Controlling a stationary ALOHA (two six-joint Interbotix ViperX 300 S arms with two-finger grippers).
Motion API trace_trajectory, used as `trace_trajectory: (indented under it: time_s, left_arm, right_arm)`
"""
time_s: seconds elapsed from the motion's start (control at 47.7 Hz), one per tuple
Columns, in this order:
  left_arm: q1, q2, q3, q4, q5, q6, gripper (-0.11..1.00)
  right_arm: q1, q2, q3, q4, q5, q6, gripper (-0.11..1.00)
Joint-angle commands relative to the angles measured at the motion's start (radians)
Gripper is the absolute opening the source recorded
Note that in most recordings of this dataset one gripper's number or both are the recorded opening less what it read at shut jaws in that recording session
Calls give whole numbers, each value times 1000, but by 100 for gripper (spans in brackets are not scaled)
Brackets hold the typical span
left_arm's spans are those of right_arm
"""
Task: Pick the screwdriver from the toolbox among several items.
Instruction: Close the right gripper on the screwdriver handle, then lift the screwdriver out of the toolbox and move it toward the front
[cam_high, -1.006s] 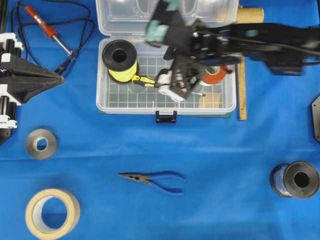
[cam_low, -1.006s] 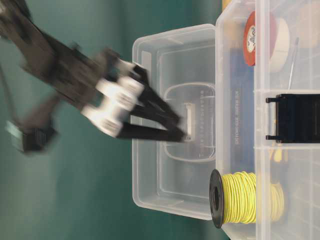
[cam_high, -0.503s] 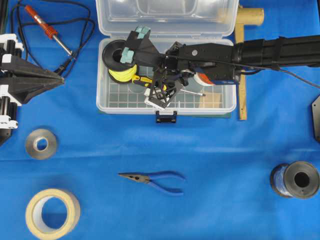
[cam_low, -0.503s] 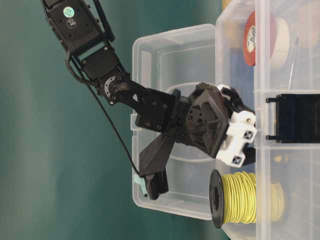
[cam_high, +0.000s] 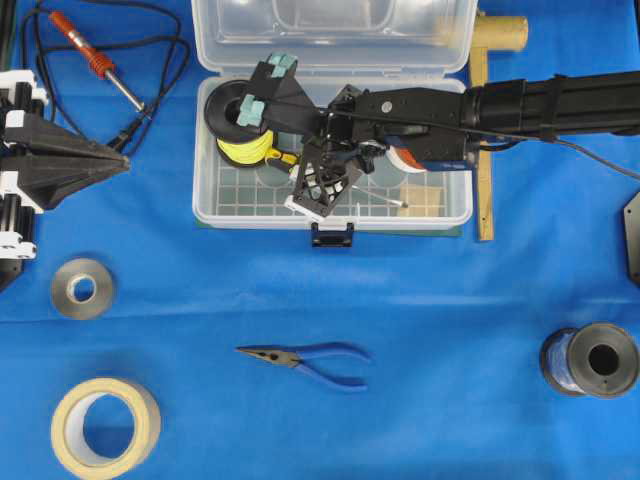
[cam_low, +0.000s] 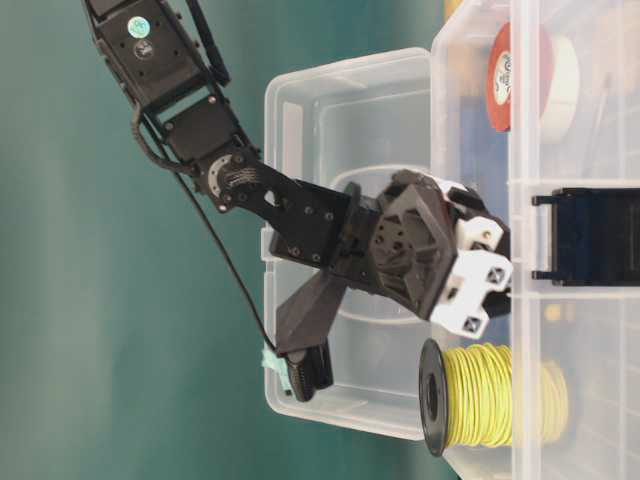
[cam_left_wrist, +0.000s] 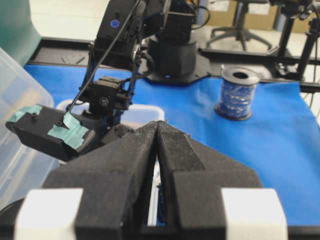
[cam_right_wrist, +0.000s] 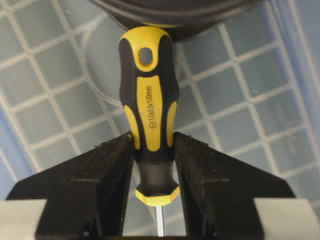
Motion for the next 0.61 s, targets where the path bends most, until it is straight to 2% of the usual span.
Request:
trace_trajectory:
  time_s: [0.0, 0.147, 0.314, 0.44, 0.587]
  left_arm:
    - [2, 3, -11, -2, -3, 0, 0]
    - [3, 3, -11, -2, -3, 0, 0]
    - [11, 3, -11, -3, -3, 0, 0]
    - [17, 3, -8, -3, -3, 0, 0]
    - [20, 2, -6, -2, -3, 0, 0]
  right_arm:
    - [-3, -89, -15, -2, 31, 3, 26]
    - [3, -198, -15, -3, 123, 5, 26]
    - [46, -321, -18, -3, 204, 15, 26]
    - [133, -371, -18, -6, 216, 46, 26]
    - [270, -337, -31, -57, 201, 80, 26]
